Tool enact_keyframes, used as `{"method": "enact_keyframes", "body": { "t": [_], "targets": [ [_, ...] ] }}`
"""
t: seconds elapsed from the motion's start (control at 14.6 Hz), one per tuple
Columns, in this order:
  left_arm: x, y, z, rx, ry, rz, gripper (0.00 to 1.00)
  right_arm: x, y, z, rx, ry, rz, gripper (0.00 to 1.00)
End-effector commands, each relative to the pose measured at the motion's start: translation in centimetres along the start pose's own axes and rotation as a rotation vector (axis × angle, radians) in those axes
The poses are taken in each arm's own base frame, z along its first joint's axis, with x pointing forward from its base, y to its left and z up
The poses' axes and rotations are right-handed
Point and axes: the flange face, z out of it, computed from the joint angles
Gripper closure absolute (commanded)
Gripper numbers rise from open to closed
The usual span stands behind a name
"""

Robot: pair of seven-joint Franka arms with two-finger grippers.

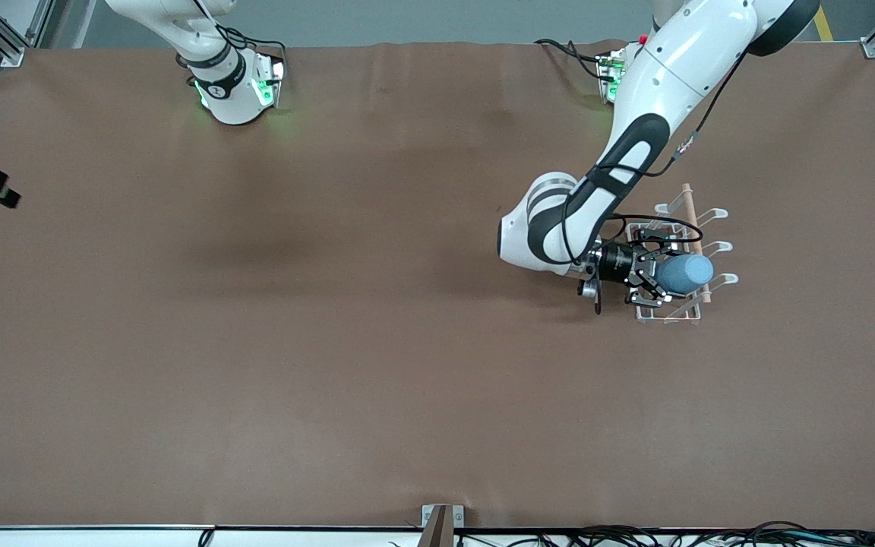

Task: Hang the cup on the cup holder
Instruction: 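Move the cup with the left gripper onto a holder hook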

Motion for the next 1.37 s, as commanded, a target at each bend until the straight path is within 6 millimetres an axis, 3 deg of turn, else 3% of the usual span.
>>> {"method": "enact_keyframes", "body": {
  "t": [0.0, 0.07, 0.14, 0.27, 0.48, 0.76, 1.03, 1.3],
  "targets": [
    [-0.4, -0.4, 0.8, -0.014, -0.025, -0.055, 0.43, 0.2, 0.3, -1.4, -0.027, 0.006, 0.026, 0.00],
    [-0.9, -0.8, 0.9, -0.031, -0.006, -0.081, 0.26, 0.3, 0.1, -1.4, -0.032, 0.010, 0.017, 0.00],
    [-1.2, -1.1, 0.9, -0.050, 0.014, -0.090, 0.19, 0.4, 0.3, -1.3, -0.034, 0.009, 0.013, 0.00],
    [-1.2, -1.1, 0.7, -0.055, 0.021, -0.095, 0.09, 0.8, 0.1, -0.7, -0.026, 0.006, 0.010, 0.00],
    [-3.2, -1.3, 0.6, -0.075, 0.044, -0.134, 0.00, 0.9, -0.1, -0.5, -0.029, 0.009, 0.007, 0.00],
    [-7.6, -0.8, 0.1, -0.110, 0.093, -0.272, 0.00, 0.9, -0.3, 0.3, -0.029, 0.000, 0.002, 0.00],
    [-12.8, 0.2, 0.8, -0.301, 0.196, -0.899, 0.04, 0.9, -0.6, 0.2, -0.028, 0.000, -0.002, 0.00],
    [-17.6, -0.3, 1.9, -0.420, 0.423, -1.144, 0.06, 0.8, -0.5, 0.1, -0.027, -0.002, 0.002, 0.00]
  ]
}}
